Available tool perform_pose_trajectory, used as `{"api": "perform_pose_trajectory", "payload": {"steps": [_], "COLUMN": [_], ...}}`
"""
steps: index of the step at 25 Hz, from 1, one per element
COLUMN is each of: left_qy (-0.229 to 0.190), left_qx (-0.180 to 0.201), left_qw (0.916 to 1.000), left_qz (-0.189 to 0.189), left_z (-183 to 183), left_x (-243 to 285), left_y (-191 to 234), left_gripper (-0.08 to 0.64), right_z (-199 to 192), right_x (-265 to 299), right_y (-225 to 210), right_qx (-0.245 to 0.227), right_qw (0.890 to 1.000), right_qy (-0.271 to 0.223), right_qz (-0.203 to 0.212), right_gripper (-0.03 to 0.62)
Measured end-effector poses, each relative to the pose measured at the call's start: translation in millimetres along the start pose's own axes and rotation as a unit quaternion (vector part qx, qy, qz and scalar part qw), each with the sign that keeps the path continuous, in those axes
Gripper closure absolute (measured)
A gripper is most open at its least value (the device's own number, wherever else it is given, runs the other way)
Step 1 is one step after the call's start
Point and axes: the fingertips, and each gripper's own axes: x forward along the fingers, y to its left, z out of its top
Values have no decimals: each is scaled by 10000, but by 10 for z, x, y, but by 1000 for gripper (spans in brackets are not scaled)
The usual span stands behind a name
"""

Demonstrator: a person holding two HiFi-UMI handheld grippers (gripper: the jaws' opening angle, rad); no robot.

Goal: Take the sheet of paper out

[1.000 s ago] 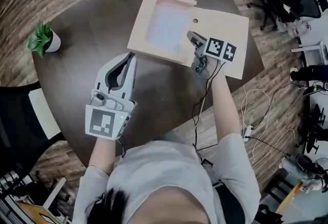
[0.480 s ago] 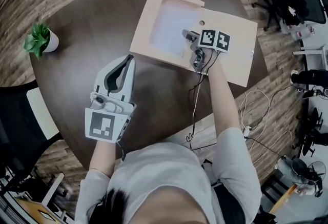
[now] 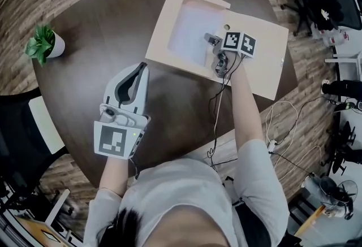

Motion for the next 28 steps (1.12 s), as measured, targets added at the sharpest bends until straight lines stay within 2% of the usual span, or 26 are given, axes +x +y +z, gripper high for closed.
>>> {"api": "perform_pose_trajectory", "payload": {"steps": [9, 12, 16, 18, 21, 23, 26, 28], "left_qy": [7, 37, 56, 81, 62, 70, 76, 78], "left_qx": [-59, -67, -115, -182, -86, -76, -96, -101], "left_qw": [10000, 10000, 9999, 9998, 9999, 9999, 9999, 9999], "left_qz": [-5, -14, -38, -9, 9, 31, 49, 49], "left_z": [-46, -63, -54, -55, -61, -72, -77, -83], "left_x": [1, 7, 21, 13, -5, -12, -16, -12], "left_y": [51, 43, 4, 12, 44, 66, 72, 72], "left_gripper": [551, 551, 551, 551, 551, 551, 551, 551], "right_z": [-139, -157, -225, -237, -242, -269, -307, -302], "right_x": [-18, -2, 63, 114, 145, 175, 224, 239], "right_y": [86, 130, 349, 416, 531, 567, 529, 523], "right_qx": [325, 294, 361, 265, 237, 105, -143, -178], "right_qw": [9978, 9973, 9929, 9931, 9904, 9900, 9923, 9927], "right_qy": [231, 296, 454, 484, 583, 700, 815, 810], "right_qz": [537, 612, 1035, 1032, 1233, 1221, 926, 872], "right_gripper": [426, 426, 426, 431, 442, 445, 500, 514]}}
